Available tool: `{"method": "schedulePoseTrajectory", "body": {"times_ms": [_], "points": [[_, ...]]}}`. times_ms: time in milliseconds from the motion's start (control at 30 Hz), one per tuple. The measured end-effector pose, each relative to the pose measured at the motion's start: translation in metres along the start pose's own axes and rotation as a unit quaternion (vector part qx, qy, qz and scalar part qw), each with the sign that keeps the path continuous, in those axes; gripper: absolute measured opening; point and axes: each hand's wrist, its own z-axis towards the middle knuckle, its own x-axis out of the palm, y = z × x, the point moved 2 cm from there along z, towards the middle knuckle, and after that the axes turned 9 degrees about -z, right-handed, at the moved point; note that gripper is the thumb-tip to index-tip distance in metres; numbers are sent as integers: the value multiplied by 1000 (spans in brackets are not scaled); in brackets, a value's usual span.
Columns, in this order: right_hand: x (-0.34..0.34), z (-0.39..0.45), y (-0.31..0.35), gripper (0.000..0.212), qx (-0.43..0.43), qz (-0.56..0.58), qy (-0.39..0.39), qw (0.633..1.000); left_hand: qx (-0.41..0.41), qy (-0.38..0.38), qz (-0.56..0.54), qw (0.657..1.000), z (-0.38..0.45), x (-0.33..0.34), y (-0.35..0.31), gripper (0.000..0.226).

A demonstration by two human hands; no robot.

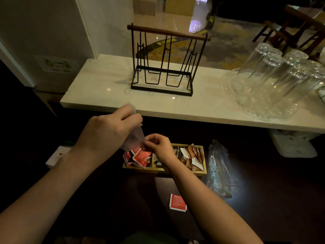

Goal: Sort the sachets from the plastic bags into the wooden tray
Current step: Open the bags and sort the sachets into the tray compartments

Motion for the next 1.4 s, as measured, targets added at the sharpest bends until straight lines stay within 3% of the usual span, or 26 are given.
{"method": "schedulePoseTrajectory", "body": {"times_ms": [133, 400, 600, 767, 867, 967, 1033, 1133, 1267, 1400], "points": [[-2, 0, 0, 9, -3, 17, -12, 1000, 5, -31, -8, 999, 8, -3, 1, 12], [-12, -8, -8, 9, -2, -9, -26, 1000, -71, -61, -33, 995, 0, 9, 22, 22], [-33, -15, -11, 15, -51, -151, -65, 985, -138, -116, -81, 980, -14, 19, 36, 14], [-71, -29, -13, 12, -89, -265, -209, 937, -232, -125, -140, 954, -40, 52, 51, 9], [-100, -45, -16, 15, -86, -258, -273, 923, -303, -70, -153, 938, -60, 88, 56, 12], [-125, -61, -21, 13, -75, -250, -327, 908, -397, 40, -192, 897, -84, 138, 60, 32], [-144, -76, -22, 11, -82, -277, -388, 875, -446, 101, -243, 856, -101, 165, 57, 50], [-174, -100, -27, 10, -77, -308, -492, 811, -466, 124, -317, 816, -117, 192, 44, 67], [-206, -130, -41, 16, -17, -324, -589, 740, -437, 132, -344, 821, -121, 211, 31, 73], [-218, -138, -61, 18, 52, -367, -587, 720, -412, 143, -301, 848, -112, 220, 27, 73]]}}
